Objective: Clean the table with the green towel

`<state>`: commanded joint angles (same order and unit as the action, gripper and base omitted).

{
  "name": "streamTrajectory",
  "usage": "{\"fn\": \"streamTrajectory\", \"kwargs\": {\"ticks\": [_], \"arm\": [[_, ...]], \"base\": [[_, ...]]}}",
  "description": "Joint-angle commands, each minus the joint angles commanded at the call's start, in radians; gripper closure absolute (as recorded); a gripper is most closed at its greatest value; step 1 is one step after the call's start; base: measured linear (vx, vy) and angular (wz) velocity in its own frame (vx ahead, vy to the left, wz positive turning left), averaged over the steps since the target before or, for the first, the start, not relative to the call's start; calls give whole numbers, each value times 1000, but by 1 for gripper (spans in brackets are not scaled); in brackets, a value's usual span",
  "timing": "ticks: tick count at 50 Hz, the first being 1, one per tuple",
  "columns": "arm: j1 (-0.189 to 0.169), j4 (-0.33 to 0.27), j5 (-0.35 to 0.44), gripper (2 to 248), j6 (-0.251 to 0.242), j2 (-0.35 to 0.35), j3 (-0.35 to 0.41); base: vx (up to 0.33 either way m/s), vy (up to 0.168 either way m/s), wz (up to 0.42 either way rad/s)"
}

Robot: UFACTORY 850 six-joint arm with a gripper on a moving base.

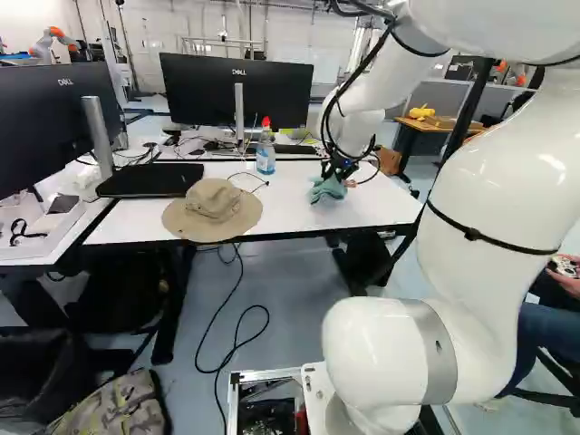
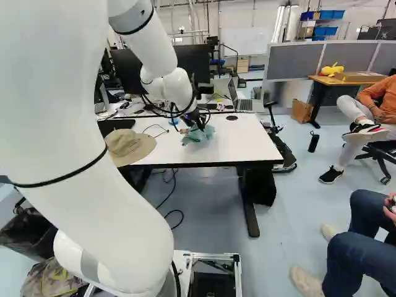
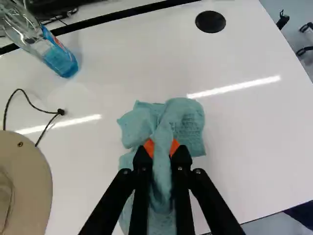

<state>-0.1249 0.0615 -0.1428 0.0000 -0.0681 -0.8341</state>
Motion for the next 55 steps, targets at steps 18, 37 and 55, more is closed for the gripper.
{"fn": "streamTrajectory", "kwargs": {"ticks": [18,37,55], "arm": [[63,0,23,197,0,-7,-7],[129,0,28,197,0,-5,-5],[191,0,28,197,0,-8,-9]], "base": [[0,0,0],[0,0,0],[0,0,0]]}}
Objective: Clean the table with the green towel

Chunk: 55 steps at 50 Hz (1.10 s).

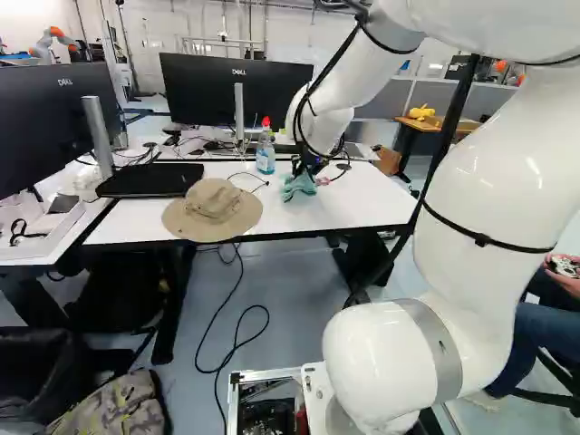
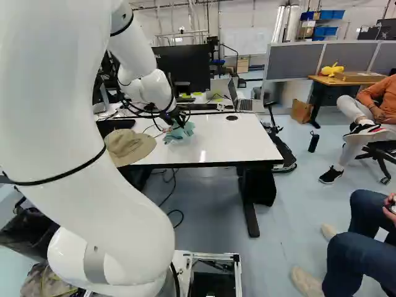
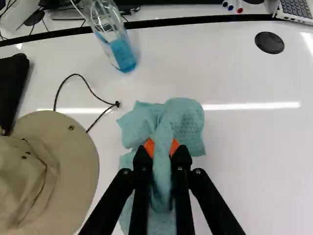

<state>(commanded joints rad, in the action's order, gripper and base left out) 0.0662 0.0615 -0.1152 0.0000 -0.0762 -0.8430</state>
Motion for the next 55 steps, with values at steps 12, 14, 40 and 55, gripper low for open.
{"fn": "streamTrajectory", "kwargs": {"ticks": [12,14,40,55], "arm": [[41,0,0,197,0,-5,-6],[48,0,0,197,0,-6,-7],[92,0,0,197,0,-11,-12],[92,0,0,113,0,-11,-12]], "base": [[0,0,0],[0,0,0],[0,0,0],[0,0,0]]}}
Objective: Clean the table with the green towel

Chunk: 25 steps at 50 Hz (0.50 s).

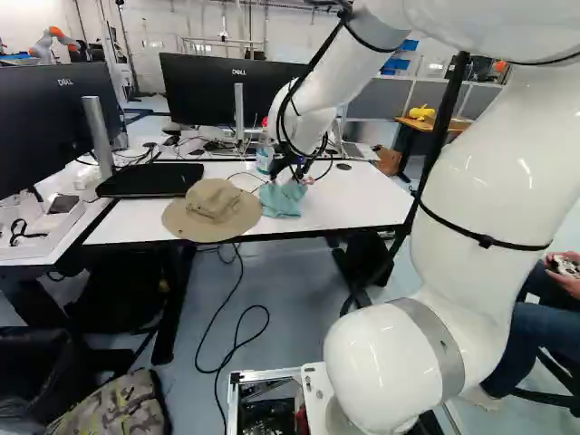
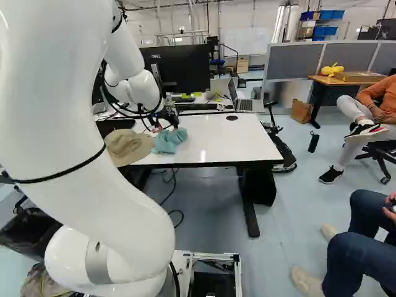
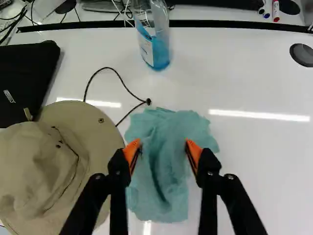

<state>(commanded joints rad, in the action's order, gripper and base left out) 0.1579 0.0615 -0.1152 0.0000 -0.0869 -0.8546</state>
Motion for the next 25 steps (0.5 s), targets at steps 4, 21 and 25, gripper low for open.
{"fn": "streamTrajectory", "kwargs": {"ticks": [4,21,25], "arm": [[0,0,0,78,0,0,0],[0,0,1,3,0,0,1],[-1,0,3,3,0,1,3]], "base": [[0,0,0],[0,0,0],[0,0,0]]}}
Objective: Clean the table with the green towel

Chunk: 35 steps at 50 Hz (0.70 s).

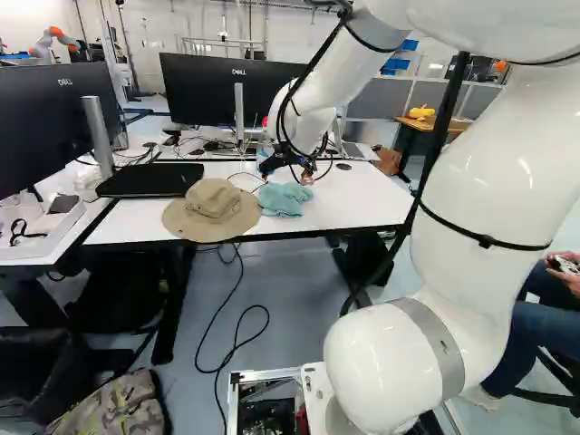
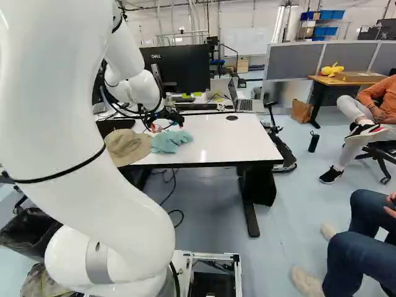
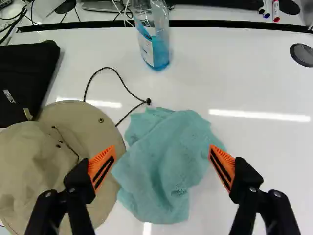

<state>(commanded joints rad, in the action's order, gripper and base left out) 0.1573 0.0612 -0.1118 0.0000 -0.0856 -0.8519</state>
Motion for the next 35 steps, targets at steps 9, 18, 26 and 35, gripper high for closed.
{"fn": "streamTrajectory", "kwargs": {"ticks": [9,18,26,35], "arm": [[-2,-1,12,3,0,5,10],[-5,-2,34,3,0,13,26],[-10,-4,60,3,0,22,47],[-16,-6,99,3,0,37,77]], "base": [[0,0,0],[0,0,0],[0,0,0],[0,0,0]]}}
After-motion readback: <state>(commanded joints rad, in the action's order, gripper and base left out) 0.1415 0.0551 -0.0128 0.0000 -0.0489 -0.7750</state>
